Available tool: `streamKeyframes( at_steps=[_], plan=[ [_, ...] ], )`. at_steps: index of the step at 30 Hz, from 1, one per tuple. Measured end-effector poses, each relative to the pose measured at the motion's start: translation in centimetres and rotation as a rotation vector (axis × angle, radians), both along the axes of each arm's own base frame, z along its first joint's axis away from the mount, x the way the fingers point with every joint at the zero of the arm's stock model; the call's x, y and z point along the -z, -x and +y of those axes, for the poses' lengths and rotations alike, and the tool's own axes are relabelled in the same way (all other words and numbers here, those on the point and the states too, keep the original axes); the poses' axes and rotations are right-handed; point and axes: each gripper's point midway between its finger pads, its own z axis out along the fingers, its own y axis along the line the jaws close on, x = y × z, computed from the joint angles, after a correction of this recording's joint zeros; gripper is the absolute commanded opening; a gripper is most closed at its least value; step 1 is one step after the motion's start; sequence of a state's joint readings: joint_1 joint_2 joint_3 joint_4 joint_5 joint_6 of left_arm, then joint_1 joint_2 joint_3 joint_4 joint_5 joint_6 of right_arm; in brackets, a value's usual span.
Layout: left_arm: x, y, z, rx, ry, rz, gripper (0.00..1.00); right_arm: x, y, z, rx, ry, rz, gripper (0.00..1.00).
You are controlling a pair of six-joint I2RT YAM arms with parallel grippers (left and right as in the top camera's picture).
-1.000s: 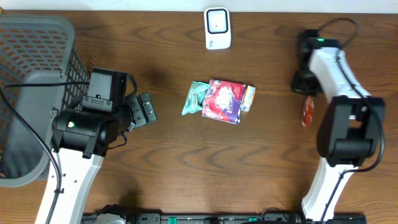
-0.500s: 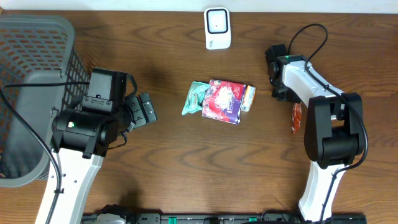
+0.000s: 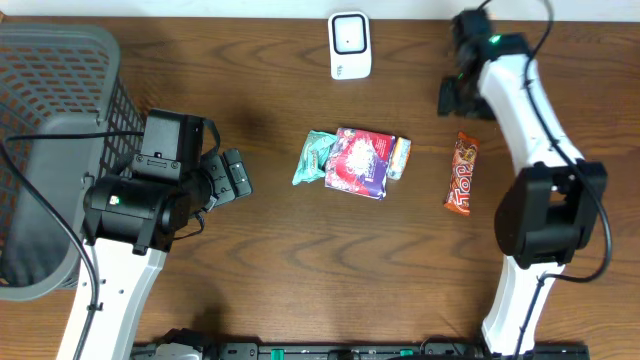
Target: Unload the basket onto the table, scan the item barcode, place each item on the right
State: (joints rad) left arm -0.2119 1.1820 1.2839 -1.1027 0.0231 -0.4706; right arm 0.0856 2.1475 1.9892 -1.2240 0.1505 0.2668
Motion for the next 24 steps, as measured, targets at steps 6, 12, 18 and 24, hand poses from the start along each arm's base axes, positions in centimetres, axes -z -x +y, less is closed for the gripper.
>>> streamKeyframes(
  at_steps=[6,12,18,24],
  plan=[
    [0.0,0.0,0.0,0.000,0.000,0.000,0.98,-0.1,3.6,-1.8,-0.004,-0.076,0.154,0.86],
    [0.0,0.0,0.0,0.000,0.000,0.000,0.98,1.9,6.8,-2.5,-0.032,-0.168,0.291,0.99],
    [0.0,0.0,0.0,0.000,0.000,0.000,0.98,5.9,9.0,-2.1,-0.038,-0.212,0.368,0.99],
    [0.0,0.0,0.0,0.000,0.000,0.000,0.98,8.4,9.8,-1.5,-0.023,-0.291,0.374,0.96]
  ],
)
